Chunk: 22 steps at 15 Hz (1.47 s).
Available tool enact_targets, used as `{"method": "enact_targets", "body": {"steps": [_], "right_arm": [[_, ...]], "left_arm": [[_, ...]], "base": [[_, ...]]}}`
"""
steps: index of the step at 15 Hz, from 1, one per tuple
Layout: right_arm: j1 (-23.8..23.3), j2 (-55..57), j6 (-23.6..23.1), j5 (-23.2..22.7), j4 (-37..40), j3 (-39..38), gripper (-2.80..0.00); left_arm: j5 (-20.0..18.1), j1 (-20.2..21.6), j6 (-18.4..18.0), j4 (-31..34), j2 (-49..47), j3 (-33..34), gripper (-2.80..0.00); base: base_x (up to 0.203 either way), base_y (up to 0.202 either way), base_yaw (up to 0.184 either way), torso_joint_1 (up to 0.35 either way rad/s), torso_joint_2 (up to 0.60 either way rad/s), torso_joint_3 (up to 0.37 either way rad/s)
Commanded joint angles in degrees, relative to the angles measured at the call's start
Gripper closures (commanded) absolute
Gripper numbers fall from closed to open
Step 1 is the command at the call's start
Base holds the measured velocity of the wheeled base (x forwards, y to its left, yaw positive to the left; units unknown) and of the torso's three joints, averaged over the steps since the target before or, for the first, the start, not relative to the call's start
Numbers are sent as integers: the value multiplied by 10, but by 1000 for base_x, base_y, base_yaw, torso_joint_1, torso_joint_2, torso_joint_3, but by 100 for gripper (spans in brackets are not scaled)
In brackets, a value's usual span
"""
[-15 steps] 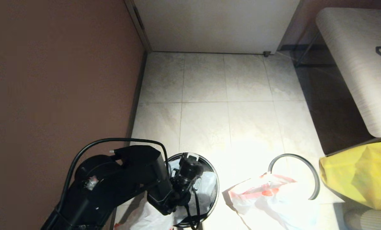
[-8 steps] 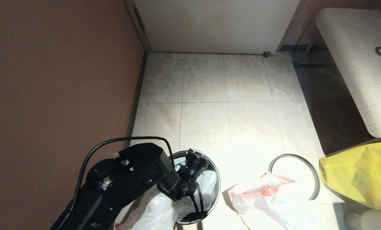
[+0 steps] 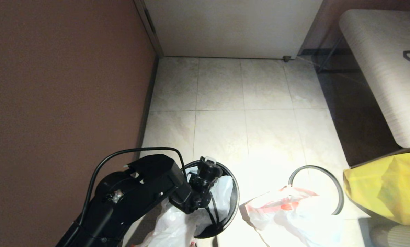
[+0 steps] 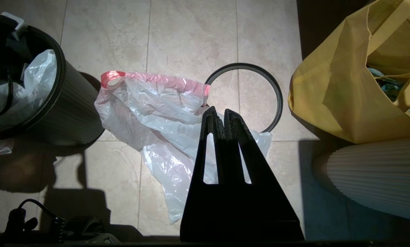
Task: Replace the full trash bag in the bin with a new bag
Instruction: Put the new garbage bag on the trash can
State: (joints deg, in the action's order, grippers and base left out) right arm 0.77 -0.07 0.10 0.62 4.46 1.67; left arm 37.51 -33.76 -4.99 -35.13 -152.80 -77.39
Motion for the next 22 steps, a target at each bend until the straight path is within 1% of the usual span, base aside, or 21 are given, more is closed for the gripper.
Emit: {"method": "enact_targets", "body": {"steps": [1,4,7,8,10,12,13,16,17,19,22], "right_arm": [[0,1,0,0,0,0,0],[0,1,0,0,0,0,0],[0,1,0,0,0,0,0],[0,1,0,0,0,0,0],[0,1,0,0,0,0,0],[0,1,0,0,0,0,0],[0,1,0,0,0,0,0],[0,1,0,0,0,0,0],[0,1,0,0,0,0,0],[0,1,0,0,0,0,0],[0,1,0,0,0,0,0]], "left_arm": [[3,-11,-1,-41,30,66,0],[3,-25,-2,-98,58,138,0],[3,-31,-5,-109,72,160,0],[2,-31,-16,-108,70,158,0],[2,-27,-52,-108,50,139,0],[4,-10,-89,-98,40,111,0],[4,-2,-108,-85,40,105,0],[3,19,-186,-45,44,89,0],[3,20,-200,-43,44,87,0],[2,9,-197,-46,53,98,0],[-2,-22,-167,-71,100,145,0]], "base": [[0,0,0,0,0,0],[0,0,0,0,0,0],[0,0,0,0,0,0],[0,0,0,0,0,0],[0,0,0,0,0,0],[0,0,0,0,0,0],[0,0,0,0,0,0],[0,0,0,0,0,0],[0,0,0,0,0,0],[0,0,0,0,0,0],[0,0,0,0,0,0]]}}
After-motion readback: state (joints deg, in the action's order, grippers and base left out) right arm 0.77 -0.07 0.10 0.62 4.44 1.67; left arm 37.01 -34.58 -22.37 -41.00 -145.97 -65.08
